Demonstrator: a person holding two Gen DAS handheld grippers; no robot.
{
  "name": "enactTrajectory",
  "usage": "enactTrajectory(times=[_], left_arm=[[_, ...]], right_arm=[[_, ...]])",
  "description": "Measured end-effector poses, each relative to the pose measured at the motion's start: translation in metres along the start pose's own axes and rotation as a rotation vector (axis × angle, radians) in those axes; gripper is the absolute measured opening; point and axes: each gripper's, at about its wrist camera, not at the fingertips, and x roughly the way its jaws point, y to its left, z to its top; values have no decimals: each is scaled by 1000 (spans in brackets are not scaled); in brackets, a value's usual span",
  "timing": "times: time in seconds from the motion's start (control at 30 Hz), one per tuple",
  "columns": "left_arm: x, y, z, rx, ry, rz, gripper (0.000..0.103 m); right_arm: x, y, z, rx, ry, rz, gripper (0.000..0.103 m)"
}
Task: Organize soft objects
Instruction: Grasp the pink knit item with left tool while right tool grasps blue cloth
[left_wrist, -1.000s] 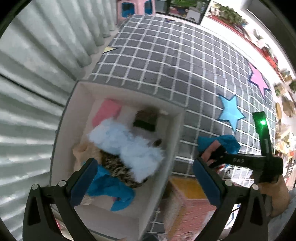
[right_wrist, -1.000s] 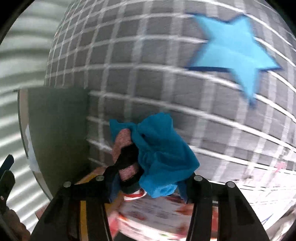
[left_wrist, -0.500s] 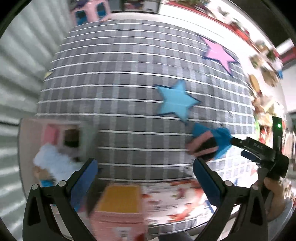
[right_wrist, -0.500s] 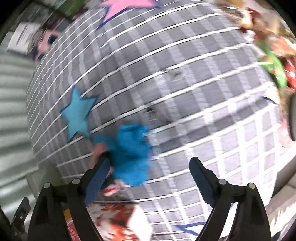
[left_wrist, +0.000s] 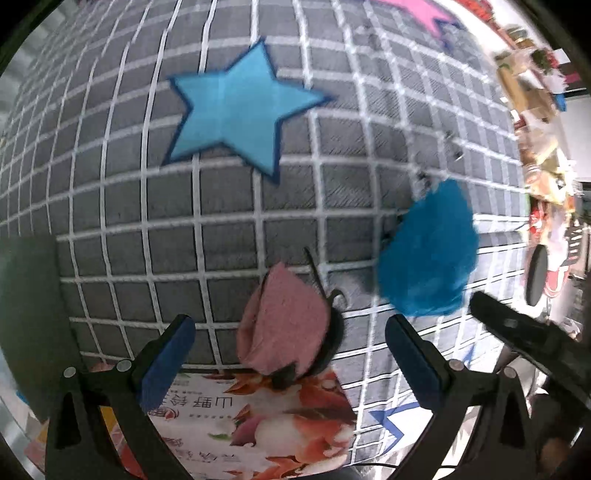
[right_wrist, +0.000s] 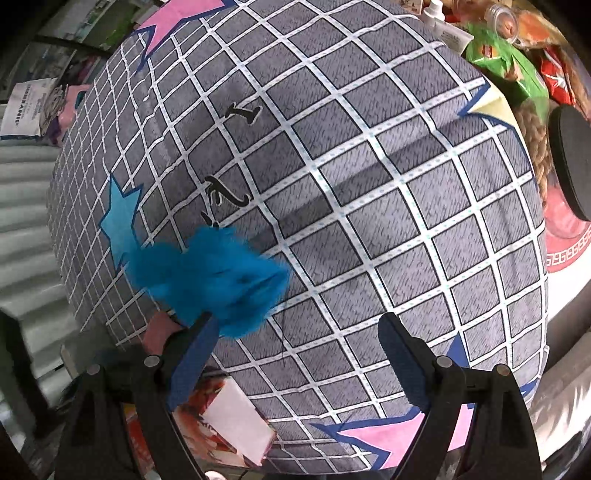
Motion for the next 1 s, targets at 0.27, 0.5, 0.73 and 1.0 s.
enactTrajectory(times=[0.27,0.5,0.73,1.0], left_arm=[[22,16,6,-35,54,61,103],[49,9,6,-26,105,122,102],[77,-14,3,4,143,134,97],[57,-39,10,114,74,110,39]], right_arm=[[11,32,4,-103,-9,37,89],[46,69,15,-202,27,-33,89],[67,89,13,-283,35,-122,81],[63,83,2,-371,12,-160,44]])
